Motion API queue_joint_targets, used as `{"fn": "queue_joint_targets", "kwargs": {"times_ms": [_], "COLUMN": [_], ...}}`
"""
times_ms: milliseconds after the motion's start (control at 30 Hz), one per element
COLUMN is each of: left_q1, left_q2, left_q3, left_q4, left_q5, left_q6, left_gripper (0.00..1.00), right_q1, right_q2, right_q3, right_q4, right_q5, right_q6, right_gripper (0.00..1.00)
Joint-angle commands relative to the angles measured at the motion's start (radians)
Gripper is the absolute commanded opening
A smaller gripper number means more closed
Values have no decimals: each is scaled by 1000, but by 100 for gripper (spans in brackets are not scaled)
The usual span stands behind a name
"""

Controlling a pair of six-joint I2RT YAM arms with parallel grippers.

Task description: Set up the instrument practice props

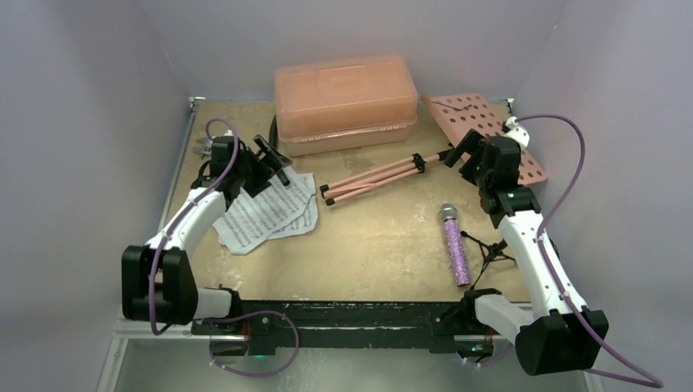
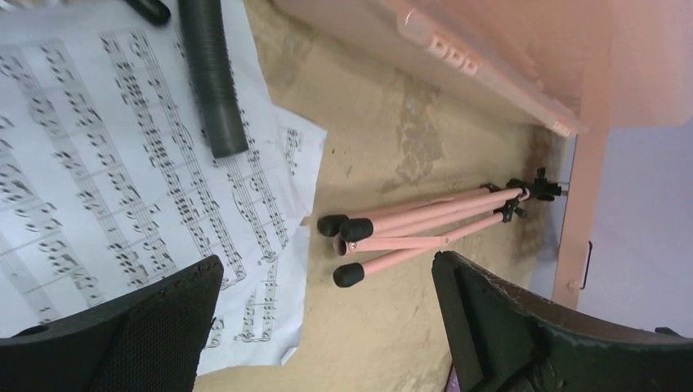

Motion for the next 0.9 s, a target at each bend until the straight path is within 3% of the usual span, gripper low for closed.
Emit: {"fn": "queue_joint_targets", "kwargs": {"times_ms": [0,233,533,867], "left_q1": [-57,-276,-525,-680], "left_q2": [92,397,716,854], "left_q3": [39,387,873,1035], "left_q4": [103,-187,-540,-610], "left_q5": [102,47,-256,-376], "left_q6": [-71,172,507,708], "left_gripper": [99,92,91,92], "right_q1": [2,2,-1,-18], "right_q2": [-25,-3,106,219], "right_q3": [-15,1,67,144], "right_q4": [-38,-43,-62,-74], "right_q5": [-56,-111,-265,-387], "right_q6": [55,32,57,115], "right_gripper": [98,98,98,98]}}
